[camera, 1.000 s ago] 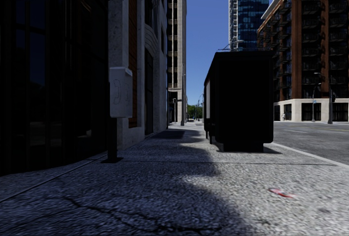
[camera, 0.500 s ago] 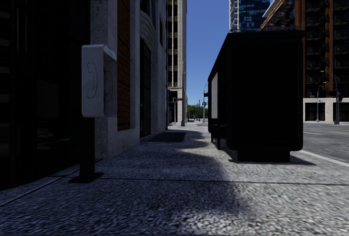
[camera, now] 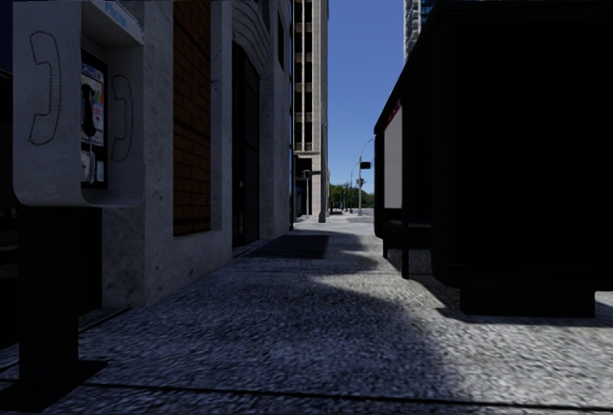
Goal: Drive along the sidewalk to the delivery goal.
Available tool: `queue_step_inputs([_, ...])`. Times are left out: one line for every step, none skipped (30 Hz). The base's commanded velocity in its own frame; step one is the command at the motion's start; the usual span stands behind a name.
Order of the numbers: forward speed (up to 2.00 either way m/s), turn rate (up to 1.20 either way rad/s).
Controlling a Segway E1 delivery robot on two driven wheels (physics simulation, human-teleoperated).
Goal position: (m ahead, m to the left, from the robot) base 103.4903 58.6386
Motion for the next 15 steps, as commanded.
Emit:
queue_step_inputs([2.00,0.00])
queue_step_inputs([2.00,0.00])
queue_step_inputs([2.00,-0.45])
queue_step_inputs([2.00,-0.70])
queue_step_inputs([2.00,-0.91])
queue_step_inputs([2.00,-0.91])
queue_step_inputs([2.00,-0.96])
queue_step_inputs([2.00,-0.97])
queue_step_inputs([2.00,-0.97])
queue_step_inputs([2.00,-0.51])
queue_step_inputs([2.00,-0.03])
queue_step_inputs([2.00,-0.03])
queue_step_inputs([2.00,0.00])
queue_step_inputs([2.00,0.00])
queue_step_inputs([2.00,0.00])
